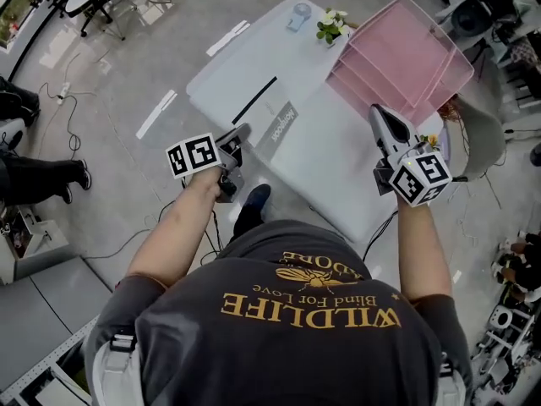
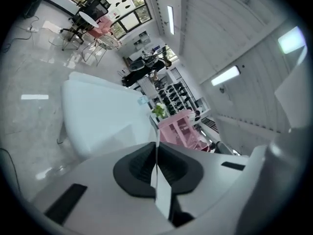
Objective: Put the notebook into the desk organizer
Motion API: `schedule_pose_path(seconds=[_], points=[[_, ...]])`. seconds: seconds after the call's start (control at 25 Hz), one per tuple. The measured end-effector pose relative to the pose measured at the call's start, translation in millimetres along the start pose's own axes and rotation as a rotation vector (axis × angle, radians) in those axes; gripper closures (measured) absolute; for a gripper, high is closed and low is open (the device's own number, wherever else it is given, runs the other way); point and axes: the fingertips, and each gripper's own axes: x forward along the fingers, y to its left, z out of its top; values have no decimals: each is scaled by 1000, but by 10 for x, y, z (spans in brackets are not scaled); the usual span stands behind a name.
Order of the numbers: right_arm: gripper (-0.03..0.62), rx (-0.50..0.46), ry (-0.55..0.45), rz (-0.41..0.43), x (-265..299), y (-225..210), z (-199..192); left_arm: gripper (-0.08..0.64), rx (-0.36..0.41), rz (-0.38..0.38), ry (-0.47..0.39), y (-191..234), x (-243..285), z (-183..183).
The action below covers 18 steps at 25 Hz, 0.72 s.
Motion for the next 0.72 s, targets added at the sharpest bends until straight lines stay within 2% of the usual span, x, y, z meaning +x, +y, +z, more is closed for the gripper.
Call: schedule_pose_path(seconds=[0.24,0.48,0.6,0.72], points=[[592,-20,-67,-68,-368,-338,450,551,90,-174,-16,-1161,223,439],[592,-39,-127,-155,-787,-472,584,551,179,-334,-23,-2021,291,654],[592,-44,-153,-211,-1044,-730,801,551,225,-384,-12,-2550,576,787],[592,-38,-173,-259,-1273,-965,940,551,246,-396,-4,-2906,949,862]])
